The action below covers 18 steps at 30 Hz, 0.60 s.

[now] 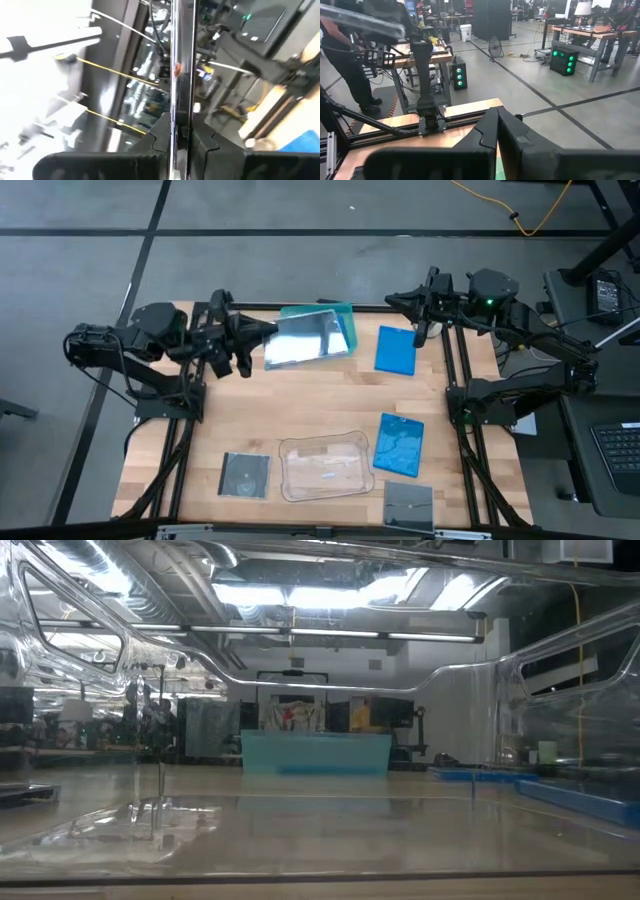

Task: Pick & place jewel cases by type
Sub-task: Put the top black CD case into the transparent bin

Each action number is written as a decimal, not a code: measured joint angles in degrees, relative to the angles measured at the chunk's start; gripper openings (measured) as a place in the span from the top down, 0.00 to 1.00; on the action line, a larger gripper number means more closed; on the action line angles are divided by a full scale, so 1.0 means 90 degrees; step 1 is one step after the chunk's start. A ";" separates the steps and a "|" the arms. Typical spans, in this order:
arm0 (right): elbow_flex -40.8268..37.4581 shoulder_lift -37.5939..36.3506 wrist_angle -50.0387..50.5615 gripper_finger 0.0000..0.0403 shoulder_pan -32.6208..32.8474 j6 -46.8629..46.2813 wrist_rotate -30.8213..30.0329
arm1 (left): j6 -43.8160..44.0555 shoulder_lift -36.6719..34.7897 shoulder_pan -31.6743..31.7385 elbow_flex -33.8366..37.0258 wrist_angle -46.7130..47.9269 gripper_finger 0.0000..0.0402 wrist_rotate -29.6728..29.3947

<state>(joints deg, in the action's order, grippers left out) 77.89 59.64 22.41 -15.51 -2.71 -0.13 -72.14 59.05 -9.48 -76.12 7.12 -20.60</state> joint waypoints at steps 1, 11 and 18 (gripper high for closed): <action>0.0000 0.0000 0.0000 0.97 -0.0002 -0.0001 -0.0028 | -0.0210 -0.0001 -0.0078 0.0000 -0.0046 0.95 -0.0085; 0.0000 0.0000 0.0012 0.97 -0.0015 0.0001 -0.0196 | -0.2440 0.0000 -0.0822 0.0002 -0.0434 0.95 -0.0817; -0.0002 0.0000 0.0024 0.97 -0.0015 -0.0001 -0.0204 | -0.2801 0.0000 -0.1206 0.0005 -0.0437 0.95 -0.0934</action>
<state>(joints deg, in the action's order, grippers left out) 77.87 59.64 22.63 -15.64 -2.72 -1.96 -97.35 59.05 -20.34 -76.07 3.19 -29.00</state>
